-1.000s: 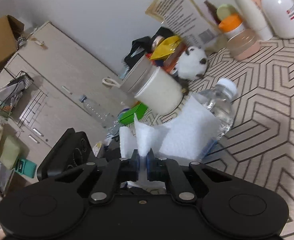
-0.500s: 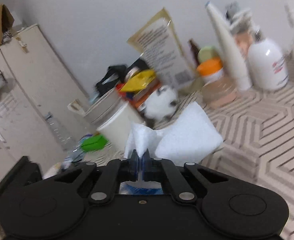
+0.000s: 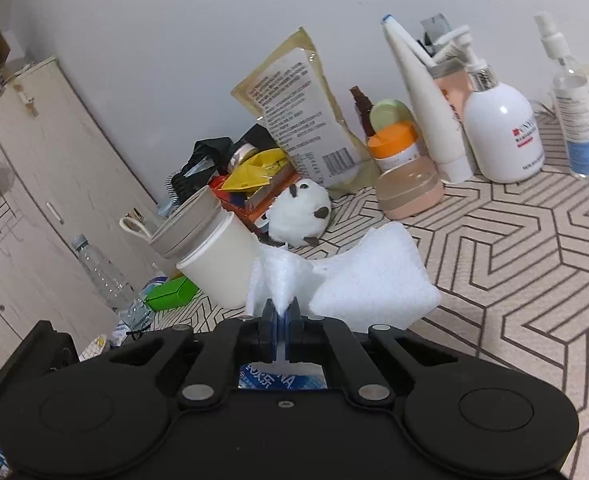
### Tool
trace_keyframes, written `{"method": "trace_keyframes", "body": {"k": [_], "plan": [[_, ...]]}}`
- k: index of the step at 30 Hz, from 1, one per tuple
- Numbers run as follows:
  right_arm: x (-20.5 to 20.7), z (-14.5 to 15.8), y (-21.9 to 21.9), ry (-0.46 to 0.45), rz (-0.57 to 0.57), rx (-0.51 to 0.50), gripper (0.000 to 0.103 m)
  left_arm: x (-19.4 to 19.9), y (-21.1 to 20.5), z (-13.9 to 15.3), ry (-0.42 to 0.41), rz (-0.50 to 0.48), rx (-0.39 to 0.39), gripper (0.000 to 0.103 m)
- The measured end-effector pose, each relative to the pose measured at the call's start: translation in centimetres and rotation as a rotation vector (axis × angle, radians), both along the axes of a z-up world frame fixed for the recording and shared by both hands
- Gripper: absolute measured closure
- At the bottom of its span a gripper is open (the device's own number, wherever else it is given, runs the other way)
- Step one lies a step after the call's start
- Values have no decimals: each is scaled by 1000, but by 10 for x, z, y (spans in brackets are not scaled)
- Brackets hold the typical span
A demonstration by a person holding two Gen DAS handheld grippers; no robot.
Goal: Clean container
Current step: 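Drag the wipe over the bottle top with the right gripper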
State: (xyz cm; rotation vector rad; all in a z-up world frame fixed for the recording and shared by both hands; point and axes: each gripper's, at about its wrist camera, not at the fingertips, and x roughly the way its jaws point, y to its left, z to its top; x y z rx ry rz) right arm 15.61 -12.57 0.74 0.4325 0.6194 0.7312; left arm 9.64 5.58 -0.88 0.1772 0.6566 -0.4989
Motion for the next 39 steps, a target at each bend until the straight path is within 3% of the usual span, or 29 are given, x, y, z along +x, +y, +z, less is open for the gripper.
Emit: {"method": "trace_keyframes", "body": {"k": [3, 14, 17, 22, 36, 39], "plan": [[1, -3, -6, 26, -8, 22, 103, -9, -1, 2, -19, 2, -1, 32], [-9, -8, -7, 58, 14, -17, 100, -12, -2, 3, -15, 9, -11, 32], [-10, -11, -9, 94, 38, 2, 89, -13, -2, 3, -15, 11, -11, 32], [-10, -13, -11, 138, 97, 22, 85, -13, -2, 2, -15, 13, -11, 32], [-15, -13, -5, 142, 180, 21, 84, -12, 0, 2, -14, 33, -10, 33], [-17, -11, -5, 147, 176, 18, 92, -11, -1, 4, -9, 32, -8, 32]]}}
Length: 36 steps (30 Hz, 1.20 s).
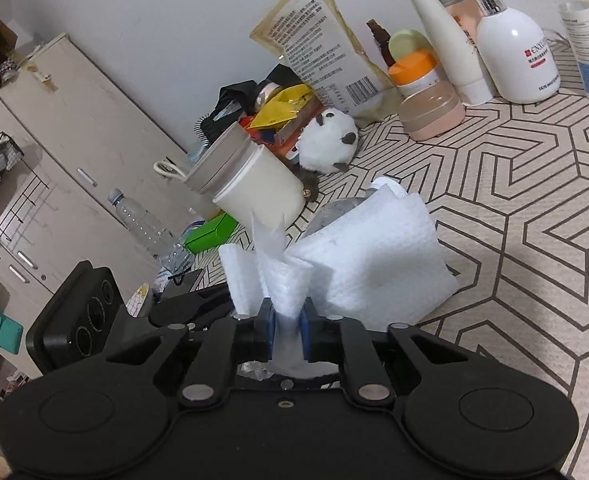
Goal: Clean container
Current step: 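Drag the wipe over the bottle top with the right gripper, then release the wipe onto the table with the right gripper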
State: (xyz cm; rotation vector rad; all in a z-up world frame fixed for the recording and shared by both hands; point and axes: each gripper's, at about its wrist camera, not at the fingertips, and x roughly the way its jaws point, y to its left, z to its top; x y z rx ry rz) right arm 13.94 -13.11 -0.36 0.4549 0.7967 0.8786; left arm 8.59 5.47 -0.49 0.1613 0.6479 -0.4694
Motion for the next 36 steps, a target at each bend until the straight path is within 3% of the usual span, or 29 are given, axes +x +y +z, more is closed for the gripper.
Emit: {"method": "trace_keyframes", "body": {"k": [6, 10, 13, 15, 18, 19, 20, 21, 24, 26, 29, 31, 36], "plan": [[-20, 30, -16, -172, -105, -117, 92, 3, 2, -1, 6, 38, -6, 27], [-30, 57, -34, -282, -153, -288, 91, 6, 3, -2, 13, 65, -3, 23], [-25, 64, -35, -301, -161, -446, 89, 7, 4, -2, 13, 61, -1, 21], [-19, 60, -28, -288, -105, -501, 89, 8, 5, -3, 16, 57, -4, 20], [-17, 42, -3, -289, 66, -593, 89, 8, 5, -3, 16, 56, -5, 20], [-18, 34, 6, -285, 120, -630, 86, 8, 5, -3, 16, 55, -5, 20], [-20, 27, 13, -276, 145, -667, 75, 8, 5, -3, 15, 57, -5, 20], [-22, 21, 17, -271, 147, -697, 70, 7, 5, -3, 15, 57, -5, 20], [-35, 24, 7, -287, 96, -668, 61, 7, 5, -3, 16, 54, -3, 18], [-44, 36, -13, -267, 22, -569, 44, 7, 5, -3, 17, 51, -2, 17], [-57, 48, -47, -210, -72, -406, 30, 7, 3, -3, 19, 53, -2, 17], [-59, 43, -63, -149, -131, -354, 24, 7, 3, -3, 19, 54, -1, 17], [-39, 8, -72, 50, -251, -342, 24, 6, 2, -4, 17, 55, 1, 17]]}}
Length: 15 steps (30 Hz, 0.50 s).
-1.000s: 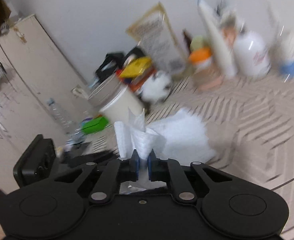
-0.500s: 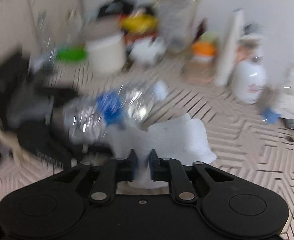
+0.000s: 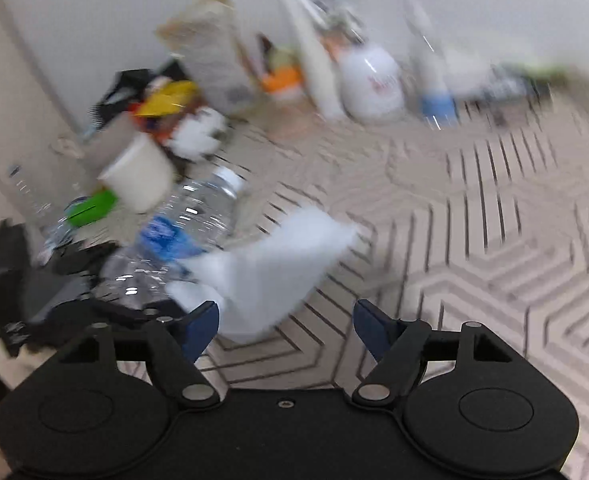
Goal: Clean container
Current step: 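Release the wipe onto the table with the right gripper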
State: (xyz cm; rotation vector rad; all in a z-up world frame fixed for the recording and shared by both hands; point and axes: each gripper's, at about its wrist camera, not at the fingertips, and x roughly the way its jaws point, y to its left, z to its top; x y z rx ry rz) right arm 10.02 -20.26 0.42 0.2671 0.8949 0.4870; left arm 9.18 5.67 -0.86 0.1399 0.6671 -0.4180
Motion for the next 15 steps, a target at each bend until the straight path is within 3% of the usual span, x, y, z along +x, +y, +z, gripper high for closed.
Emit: {"method": "trace_keyframes", "body": {"k": [2, 4, 6, 8, 9, 15], "plan": [[8, -6, 2, -36, -35, 2, 26, 0, 0, 0, 0, 0, 0, 17], [17, -8, 12, -82, -35, -65, 29, 0, 0, 0, 0, 0, 0, 17], [24, -10, 28, -144, 5, -161, 43, 0, 1, 0, 0, -1, -1, 16], [30, -10, 45, -204, 63, -291, 93, -1, 1, 0, 0, -1, -1, 16], [32, -8, 48, -214, 83, -323, 103, -1, 1, 0, 0, -1, 0, 16], [41, 32, 32, -321, 48, -328, 101, -2, 0, 0, -1, 1, 1, 16]]}}
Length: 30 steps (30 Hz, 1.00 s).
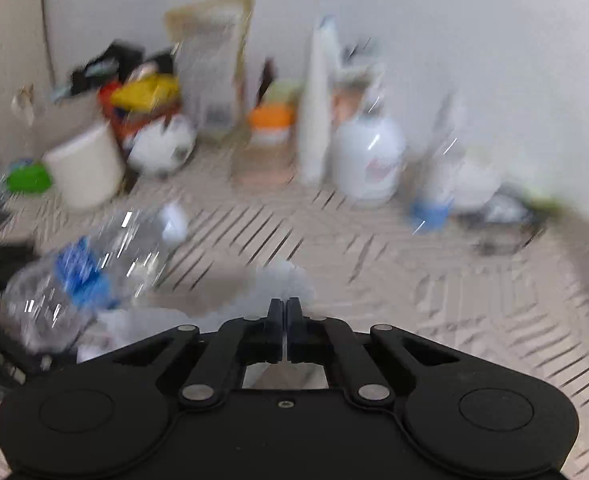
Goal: Clean container
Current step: 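Release the wipe onto the table with the right gripper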
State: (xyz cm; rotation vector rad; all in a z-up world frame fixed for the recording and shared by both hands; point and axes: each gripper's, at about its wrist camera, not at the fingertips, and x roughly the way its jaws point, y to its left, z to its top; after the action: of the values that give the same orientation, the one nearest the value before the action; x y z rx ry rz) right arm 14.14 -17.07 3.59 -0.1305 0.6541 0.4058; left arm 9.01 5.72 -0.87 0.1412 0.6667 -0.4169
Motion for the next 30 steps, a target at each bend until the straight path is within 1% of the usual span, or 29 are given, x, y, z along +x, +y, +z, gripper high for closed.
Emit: {"method": "trace_keyframes", "body": {"k": [2, 3, 4, 5, 6, 7, 9, 10, 11, 13, 15, 17, 19, 22, 25, 27, 28, 29, 30], "plan": [[4, 8, -6, -8, 7, 44, 102, 0, 0, 0, 0, 1, 0, 15], [6, 8, -6, -13, 14, 42, 102, 0, 0, 0, 3, 2, 2, 11], [7, 7, -5, -40, 0, 13, 102, 1, 0, 0, 9, 3, 2, 9], [7, 6, 0, -87, -31, -41, 101, 1, 0, 0, 12, 2, 1, 9], [7, 3, 6, -135, -50, -106, 97, 1, 0, 0, 12, 2, 1, 9], [10, 0, 8, -147, -54, -130, 95, 1, 0, 0, 12, 1, 1, 9], [20, -4, 3, -100, -66, -65, 91, 1, 0, 0, 12, 1, 2, 9], [24, -6, 1, -73, -80, -34, 79, 1, 1, 0, 12, 2, 2, 9], [25, -7, -1, -61, -99, -20, 63, 1, 1, 0, 11, 2, 3, 8], [17, -6, -1, -77, -135, -22, 51, 1, 0, 0, 11, 3, 5, 8], [4, -4, 2, -89, -150, -26, 43, 2, 0, 0, 11, 4, 7, 8], [-10, -5, 8, -95, -112, -17, 29, 2, 0, 0, 11, 6, 8, 7], [-21, -9, 21, -76, -39, -24, 24, 2, 1, 0, 12, 6, 7, 7], [-19, -26, 44, -19, 41, -66, 24, 2, 1, 0, 13, 5, 6, 7], [-9, -43, 59, 25, 72, -98, 26, 2, 1, 0, 13, 4, 6, 7], [-6, -47, 59, 31, 100, -53, 35, 2, 1, 0, 13, 4, 6, 7], [-6, -47, 57, 37, 113, -37, 45, 2, 1, 0, 13, 4, 7, 7], [-8, -46, 57, 35, 128, -38, 63, 2, 1, 0, 13, 5, 7, 7], [-10, -45, 56, 43, 151, -30, 71, 2, 0, 0, 13, 5, 7, 7]]}}
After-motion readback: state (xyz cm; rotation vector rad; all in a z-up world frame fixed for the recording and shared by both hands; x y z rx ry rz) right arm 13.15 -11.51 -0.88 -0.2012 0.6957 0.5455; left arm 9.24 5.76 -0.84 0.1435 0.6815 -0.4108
